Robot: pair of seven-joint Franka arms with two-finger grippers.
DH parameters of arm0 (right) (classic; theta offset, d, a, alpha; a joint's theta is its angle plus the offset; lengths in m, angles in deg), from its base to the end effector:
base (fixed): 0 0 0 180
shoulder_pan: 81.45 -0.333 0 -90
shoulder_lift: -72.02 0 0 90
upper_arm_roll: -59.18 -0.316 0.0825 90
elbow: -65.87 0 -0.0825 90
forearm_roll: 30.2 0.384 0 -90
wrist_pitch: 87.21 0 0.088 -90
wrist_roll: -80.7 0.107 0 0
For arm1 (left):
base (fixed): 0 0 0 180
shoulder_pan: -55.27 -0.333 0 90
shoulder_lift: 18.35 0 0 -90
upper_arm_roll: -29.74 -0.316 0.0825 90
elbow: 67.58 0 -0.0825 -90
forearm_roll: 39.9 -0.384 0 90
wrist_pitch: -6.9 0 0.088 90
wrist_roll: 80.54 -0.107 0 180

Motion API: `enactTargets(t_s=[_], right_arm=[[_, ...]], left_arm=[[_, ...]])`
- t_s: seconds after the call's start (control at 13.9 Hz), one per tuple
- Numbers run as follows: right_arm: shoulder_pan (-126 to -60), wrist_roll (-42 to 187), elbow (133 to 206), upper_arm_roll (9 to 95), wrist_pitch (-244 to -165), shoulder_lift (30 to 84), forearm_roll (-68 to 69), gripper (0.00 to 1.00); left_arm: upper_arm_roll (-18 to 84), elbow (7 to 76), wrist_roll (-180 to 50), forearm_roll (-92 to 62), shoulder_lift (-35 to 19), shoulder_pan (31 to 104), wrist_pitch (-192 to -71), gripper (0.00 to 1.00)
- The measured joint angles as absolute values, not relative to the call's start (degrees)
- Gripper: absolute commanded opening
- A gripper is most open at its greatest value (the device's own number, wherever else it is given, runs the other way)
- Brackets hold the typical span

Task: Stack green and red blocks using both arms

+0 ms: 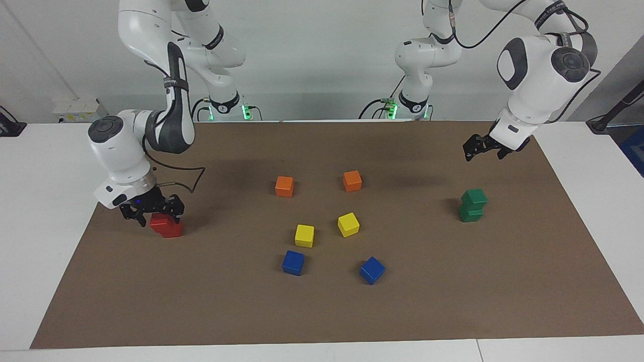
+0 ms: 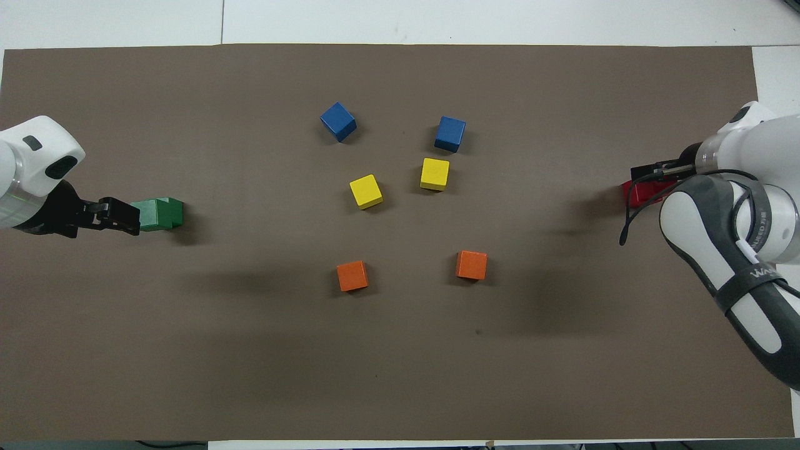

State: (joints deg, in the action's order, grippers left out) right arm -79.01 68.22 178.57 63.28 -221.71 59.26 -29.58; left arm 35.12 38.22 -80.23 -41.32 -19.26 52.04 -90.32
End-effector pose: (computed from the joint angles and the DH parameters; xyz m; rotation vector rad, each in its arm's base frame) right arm 0.6108 -0.0681 0.3759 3.0951 0.1544 0.2407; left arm 0.5424 -0.0183 0.5135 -3.1055 0.0571 0.2074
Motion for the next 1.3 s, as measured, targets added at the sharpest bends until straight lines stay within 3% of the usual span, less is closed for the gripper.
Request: enactTargets(t_s=[0.51,0.94,1.3], right_arm=[[-84.5,68.2,156.6,62.8,-189.4,65.3,-29.6,1.00],[-84.5,68.6,155.1,62.8,-175.3,71.0,-29.6,1.00],[-84.0,69.0,155.4,63.0,-174.0,71.3,-29.6,1.00]], left_arm=[[35.0,38.2,-80.2,-41.3,-21.0,52.2,-88.8,1.00],[33.5,36.1,-80.1,-40.9,-22.1,54.7,-85.6,1.00],[34.3,32.5,-79.7,-40.3,-22.4,55.0,-82.2,1.00]])
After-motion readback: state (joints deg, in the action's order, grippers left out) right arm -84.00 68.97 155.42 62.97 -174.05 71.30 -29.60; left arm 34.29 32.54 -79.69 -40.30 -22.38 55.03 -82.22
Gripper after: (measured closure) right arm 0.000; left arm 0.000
